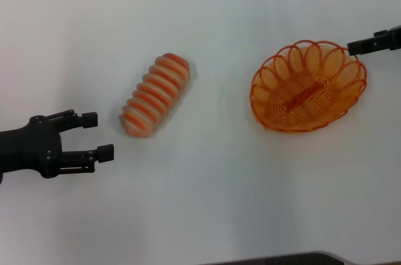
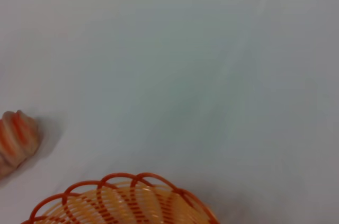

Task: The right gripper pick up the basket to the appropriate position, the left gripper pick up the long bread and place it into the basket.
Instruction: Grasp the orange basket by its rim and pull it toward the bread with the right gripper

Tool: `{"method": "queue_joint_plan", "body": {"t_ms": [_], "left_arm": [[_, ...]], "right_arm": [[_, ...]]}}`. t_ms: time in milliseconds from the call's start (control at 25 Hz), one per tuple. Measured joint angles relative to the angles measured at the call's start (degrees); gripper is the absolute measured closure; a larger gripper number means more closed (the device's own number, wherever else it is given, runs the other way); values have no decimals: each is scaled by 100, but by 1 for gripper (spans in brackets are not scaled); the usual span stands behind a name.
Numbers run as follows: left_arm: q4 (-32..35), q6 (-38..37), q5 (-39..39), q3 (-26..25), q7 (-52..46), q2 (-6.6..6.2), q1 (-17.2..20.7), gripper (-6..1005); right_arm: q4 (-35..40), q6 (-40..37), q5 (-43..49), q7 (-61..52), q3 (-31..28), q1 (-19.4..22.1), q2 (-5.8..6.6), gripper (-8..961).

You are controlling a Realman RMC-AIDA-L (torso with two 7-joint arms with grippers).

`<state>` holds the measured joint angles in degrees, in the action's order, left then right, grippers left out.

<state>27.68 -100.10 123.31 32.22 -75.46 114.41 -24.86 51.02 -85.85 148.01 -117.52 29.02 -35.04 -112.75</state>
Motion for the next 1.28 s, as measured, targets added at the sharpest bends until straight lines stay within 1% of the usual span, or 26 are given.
{"method": "queue_joint_plan", "body": {"t_ms": [240,760,1000,1120,1200,1280], "left_arm": [[5,6,0,4,7,-8,-13,85],[9,8,0,3,36,-6,-11,88],[9,9,0,3,39,-6,-10,90],[9,13,0,3,45,-6,-10,91],[9,19,0,3,47,-6,-10,91],[14,36,0,3,48,-6,-10,92]], "right_arm": [[-42,64,16,-127,408,-95,-43,37],[-442,294,388,-165,549,-318,-86,43],[-463,399,411,-222,631,-345,-111,58],[-463,581,411,-414,874,-346,-127,65],[-462,615,412,-461,965,-346,-130,129],[-463,656,415,-546,1181,-346,-142,193]]}}
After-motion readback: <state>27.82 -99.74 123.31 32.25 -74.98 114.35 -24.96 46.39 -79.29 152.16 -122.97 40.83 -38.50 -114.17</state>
